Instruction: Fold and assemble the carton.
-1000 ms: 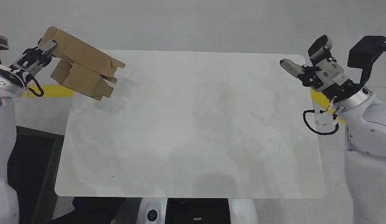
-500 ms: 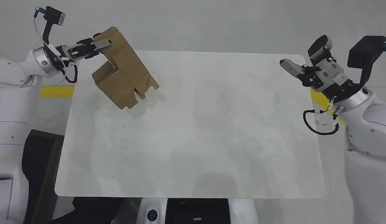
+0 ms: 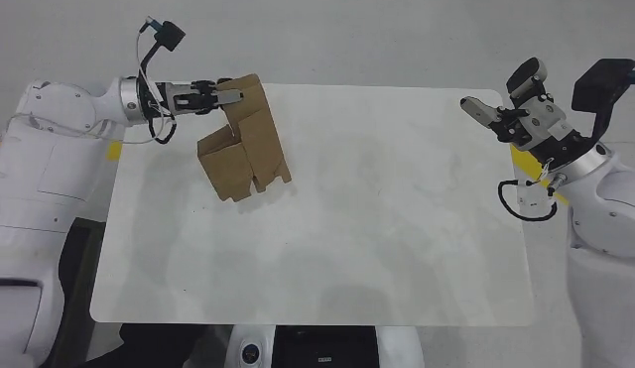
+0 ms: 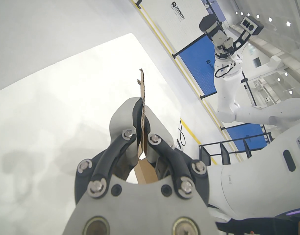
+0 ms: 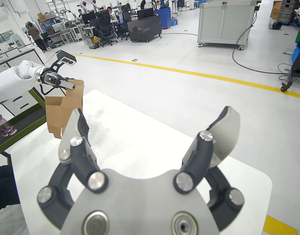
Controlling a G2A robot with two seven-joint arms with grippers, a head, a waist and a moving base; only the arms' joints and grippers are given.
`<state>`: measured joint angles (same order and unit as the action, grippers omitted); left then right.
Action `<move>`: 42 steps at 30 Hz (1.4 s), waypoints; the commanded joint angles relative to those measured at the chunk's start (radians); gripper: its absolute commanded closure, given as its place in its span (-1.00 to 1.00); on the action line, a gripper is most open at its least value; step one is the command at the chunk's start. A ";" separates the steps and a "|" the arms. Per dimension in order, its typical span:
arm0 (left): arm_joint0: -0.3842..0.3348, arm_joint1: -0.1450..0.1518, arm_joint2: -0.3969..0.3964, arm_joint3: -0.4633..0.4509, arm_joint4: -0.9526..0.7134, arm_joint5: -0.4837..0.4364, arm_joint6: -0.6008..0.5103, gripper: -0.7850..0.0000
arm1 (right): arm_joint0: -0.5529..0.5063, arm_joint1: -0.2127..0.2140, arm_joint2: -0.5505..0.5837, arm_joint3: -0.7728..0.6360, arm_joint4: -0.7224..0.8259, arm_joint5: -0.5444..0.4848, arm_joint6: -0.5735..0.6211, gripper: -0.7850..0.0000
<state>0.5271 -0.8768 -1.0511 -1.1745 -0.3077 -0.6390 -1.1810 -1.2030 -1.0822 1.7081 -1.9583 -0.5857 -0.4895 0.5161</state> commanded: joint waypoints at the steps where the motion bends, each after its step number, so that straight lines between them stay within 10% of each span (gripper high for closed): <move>1: 0.000 -0.002 0.024 -0.031 0.022 -0.002 0.002 1.00 | 0.000 0.000 0.000 0.000 0.000 0.000 0.000 -1.00; 17: -0.022 -0.020 0.181 -0.142 0.004 0.014 -0.014 1.00 | 0.017 0.006 -0.081 0.084 0.085 -0.056 0.072 -1.00; 42: -0.019 0.006 0.213 -0.198 -0.077 0.033 -0.033 1.00 | 0.235 -0.002 -0.409 0.302 0.270 -0.102 0.290 -1.00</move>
<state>0.5072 -0.8717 -0.8399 -1.3693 -0.3815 -0.6057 -1.2145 -0.9836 -1.0828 1.3199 -1.6692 -0.3385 -0.5788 0.7916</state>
